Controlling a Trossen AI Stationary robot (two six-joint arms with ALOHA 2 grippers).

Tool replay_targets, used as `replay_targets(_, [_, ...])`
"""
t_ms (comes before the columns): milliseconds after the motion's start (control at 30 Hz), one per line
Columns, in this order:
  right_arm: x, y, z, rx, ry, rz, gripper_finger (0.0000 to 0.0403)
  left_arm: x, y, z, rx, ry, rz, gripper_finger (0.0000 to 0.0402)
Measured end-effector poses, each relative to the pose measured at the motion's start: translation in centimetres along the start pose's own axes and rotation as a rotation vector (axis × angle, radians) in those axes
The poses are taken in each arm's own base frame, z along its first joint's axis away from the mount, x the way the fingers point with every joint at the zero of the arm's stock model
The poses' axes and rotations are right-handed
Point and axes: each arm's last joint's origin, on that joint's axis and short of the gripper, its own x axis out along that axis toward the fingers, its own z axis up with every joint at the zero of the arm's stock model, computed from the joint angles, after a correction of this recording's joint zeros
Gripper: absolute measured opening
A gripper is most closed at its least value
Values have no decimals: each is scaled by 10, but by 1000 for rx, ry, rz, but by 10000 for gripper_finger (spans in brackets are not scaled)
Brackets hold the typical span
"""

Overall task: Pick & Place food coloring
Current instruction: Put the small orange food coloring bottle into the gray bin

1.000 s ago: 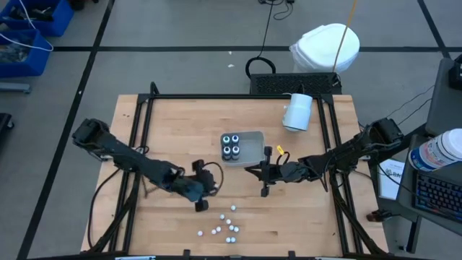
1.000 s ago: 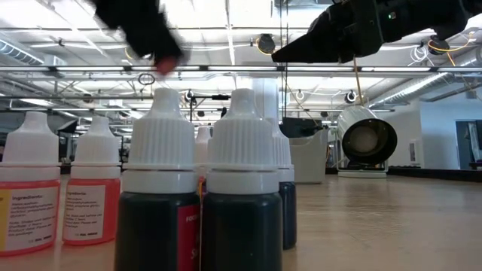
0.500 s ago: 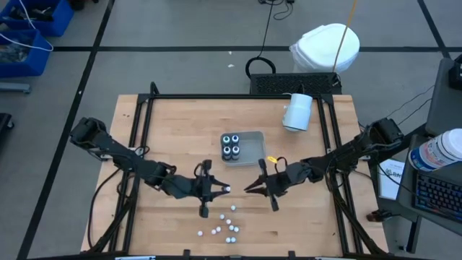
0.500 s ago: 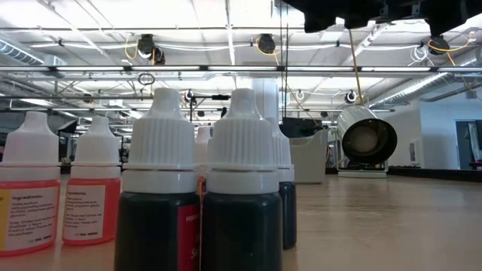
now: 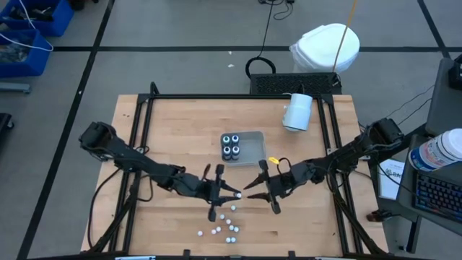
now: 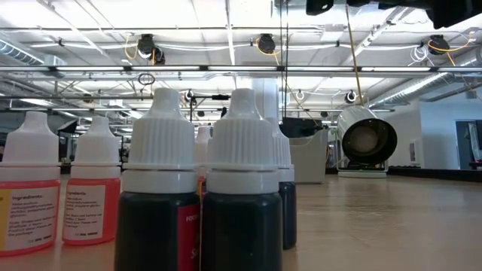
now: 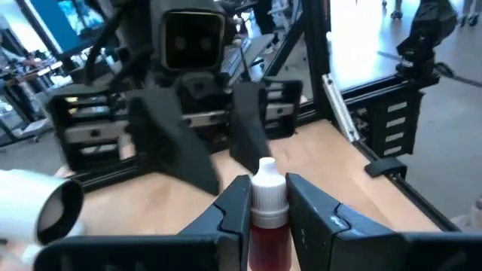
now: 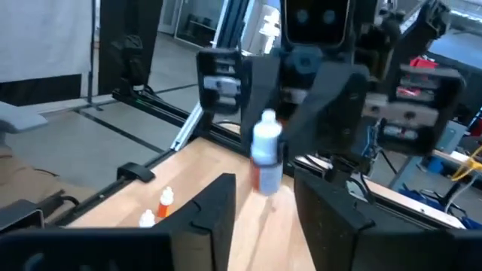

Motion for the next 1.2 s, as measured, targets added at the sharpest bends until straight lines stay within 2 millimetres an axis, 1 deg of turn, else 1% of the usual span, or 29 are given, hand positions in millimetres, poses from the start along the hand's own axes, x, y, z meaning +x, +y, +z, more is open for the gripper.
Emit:
replay_targets(167, [0, -1, 0, -14, 0, -6, 149, 6, -1, -7, 4, 4, -5, 71])
replay_targets(367, [0, 0, 0, -76, 0, -2, 153, 8, 4, -9, -38, 12, 7, 71])
replay_targets(533, [-1, 8, 2, -143, -3, 25, 153, 10, 10, -12, -81, 34, -24, 71])
replay_targets(633, [-1, 12, 1, -159, 6, 42, 153, 10, 11, -13, -76, 32, -20, 71])
replay_targets(700, [-1, 12, 1, -147, 4, 40, 153, 10, 10, -11, -47, 16, -21, 71])
replay_targets(867, [-1, 6, 3, -73, -14, 13, 153, 7, 3, 2, 58, -100, -25, 71])
replay_targets(967, [0, 3, 2, -34, -14, -2, 151, 6, -1, 5, 102, -122, -30, 72])
replay_targets(1100, [0, 0, 5, 23, -45, -12, 152, 5, 1, 10, 128, -179, -20, 72])
replay_targets(1200, [0, -1, 5, 54, -54, -17, 153, 7, 6, 9, 132, -182, -14, 72])
